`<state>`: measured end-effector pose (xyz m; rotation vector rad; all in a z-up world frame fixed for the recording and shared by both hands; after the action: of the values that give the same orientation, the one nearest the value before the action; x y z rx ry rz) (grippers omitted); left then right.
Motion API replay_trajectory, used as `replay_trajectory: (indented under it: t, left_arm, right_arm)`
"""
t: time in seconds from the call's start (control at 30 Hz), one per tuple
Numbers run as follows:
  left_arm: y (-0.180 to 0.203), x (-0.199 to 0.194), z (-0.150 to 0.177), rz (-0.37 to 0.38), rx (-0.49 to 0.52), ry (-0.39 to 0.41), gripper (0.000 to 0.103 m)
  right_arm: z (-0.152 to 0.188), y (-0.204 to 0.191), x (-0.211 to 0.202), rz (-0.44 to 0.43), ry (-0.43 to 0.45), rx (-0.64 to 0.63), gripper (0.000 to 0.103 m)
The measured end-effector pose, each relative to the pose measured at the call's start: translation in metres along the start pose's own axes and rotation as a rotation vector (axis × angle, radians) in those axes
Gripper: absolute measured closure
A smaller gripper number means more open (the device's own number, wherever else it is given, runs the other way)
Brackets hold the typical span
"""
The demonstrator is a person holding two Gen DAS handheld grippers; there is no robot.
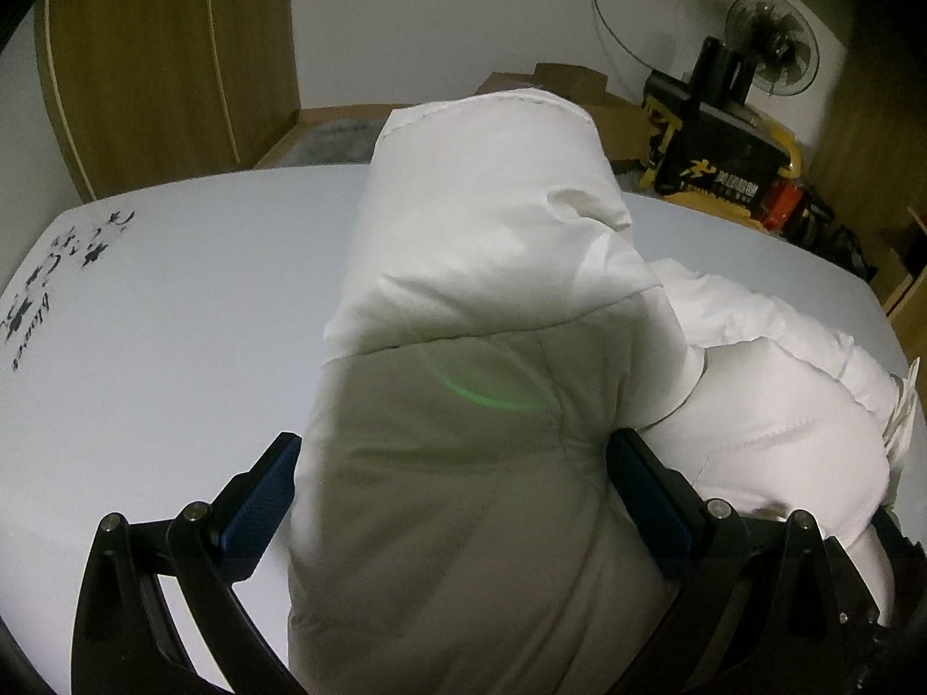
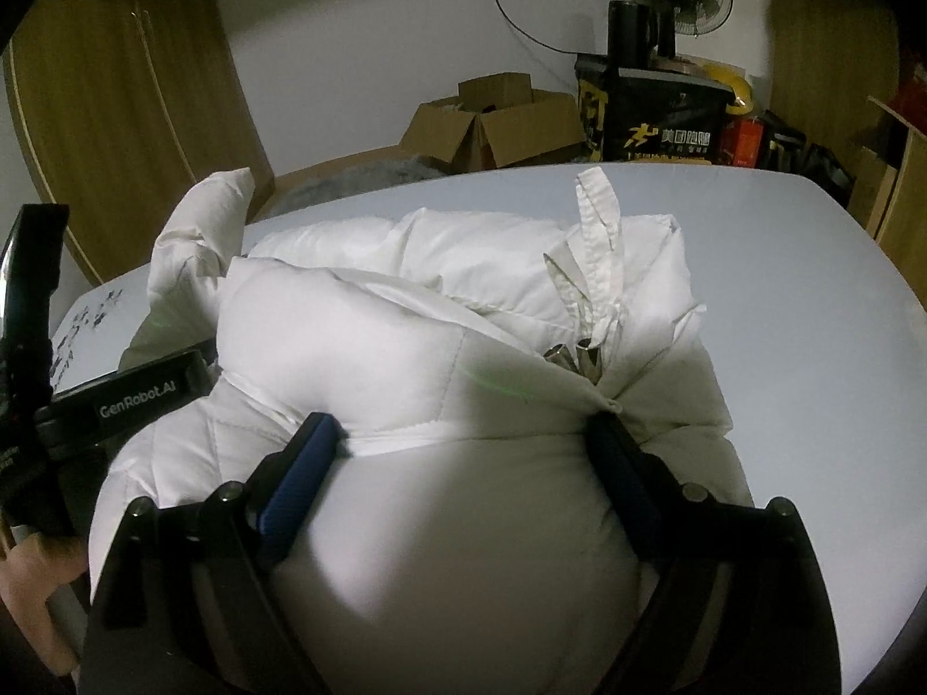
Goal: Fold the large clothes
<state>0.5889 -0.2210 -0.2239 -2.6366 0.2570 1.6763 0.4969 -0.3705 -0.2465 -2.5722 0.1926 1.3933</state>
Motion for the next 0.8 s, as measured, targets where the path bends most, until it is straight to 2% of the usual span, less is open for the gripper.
replay_trajectory:
  t: [0.63,0.67,0.73,0.8]
  left_arm:
    - [-0.001,0.008,-0.002,-0.007,0.011,-0.036,0.0]
    - [0.0,0.009,-0.004,0.003,0.019,-0.049,0.0]
    - [-0.008,0.012,-0.004,0.123,0.015,-0.122,0.0]
    - [-0.021,0.003,-0.003,0.217,0.009,-0.163,0.0]
  right_arm:
    - [0.0,-0.002,0.008,0.009,-0.017,-0.002,0.012]
    - [0.0,-0.003,0.008,0.018,-0.016,-0.004,0.012]
    - [0.0,-0.004,0.007,0.01,-0.026,-0.01,0.01]
    - [0.0,-0.002,-0.003,-0.035,-0.075,-0.019,0.009]
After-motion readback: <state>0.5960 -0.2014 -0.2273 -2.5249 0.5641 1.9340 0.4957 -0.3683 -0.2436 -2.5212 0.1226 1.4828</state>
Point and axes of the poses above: each gripper's, at about its wrist camera, not at the fingertips, and x roughly the way its jaws point, y to its right, z to its underside, the point moved 6 cm from there along x, roughly the way its jaws point, and after that the axes turned 11 degrees about -y, right-handed, at the moved point
